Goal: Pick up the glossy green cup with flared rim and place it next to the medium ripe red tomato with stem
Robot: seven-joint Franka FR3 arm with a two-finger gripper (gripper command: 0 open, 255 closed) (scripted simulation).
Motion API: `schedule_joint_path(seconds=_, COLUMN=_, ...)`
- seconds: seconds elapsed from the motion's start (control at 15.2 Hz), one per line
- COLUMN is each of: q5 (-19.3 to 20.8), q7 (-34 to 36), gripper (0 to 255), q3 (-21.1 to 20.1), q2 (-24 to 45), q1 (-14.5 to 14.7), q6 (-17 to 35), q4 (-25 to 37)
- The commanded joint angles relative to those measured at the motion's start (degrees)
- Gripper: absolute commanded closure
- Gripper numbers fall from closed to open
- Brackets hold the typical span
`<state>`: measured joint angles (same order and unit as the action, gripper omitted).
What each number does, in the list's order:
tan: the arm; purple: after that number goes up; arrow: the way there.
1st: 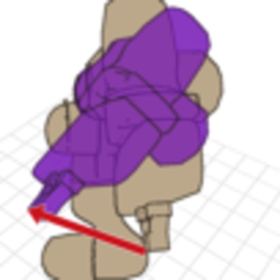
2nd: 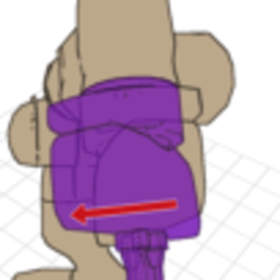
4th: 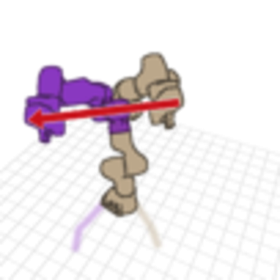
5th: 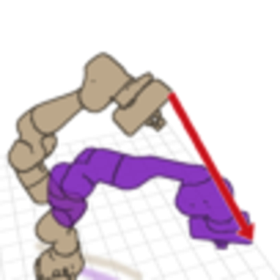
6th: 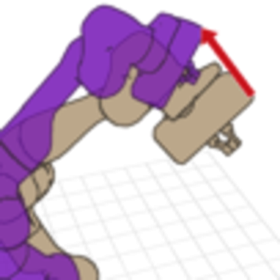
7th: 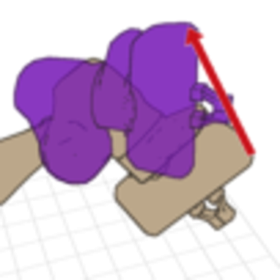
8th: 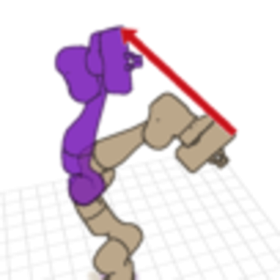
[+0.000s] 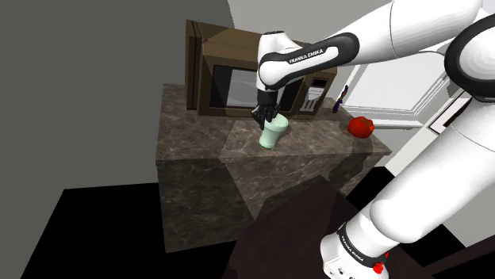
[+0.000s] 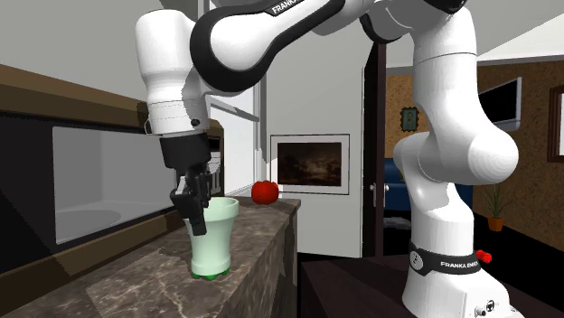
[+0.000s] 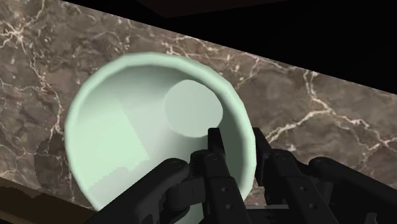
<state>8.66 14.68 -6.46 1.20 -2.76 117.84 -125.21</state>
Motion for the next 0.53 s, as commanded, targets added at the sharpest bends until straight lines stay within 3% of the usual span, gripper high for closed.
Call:
schedule_joint_path(seconds=0.0, q5=-0.03, q7=0.00, gripper=255, q3=-0.01, q2=0.03, q1=0.00, q6=-0.01, q4=-0.05)
schedule_joint_path(seconds=0.46, q5=-0.61, q7=-0.80, gripper=255, q3=-0.05, q2=-2.08, q1=0.04, q6=-4.43, q4=2.33)
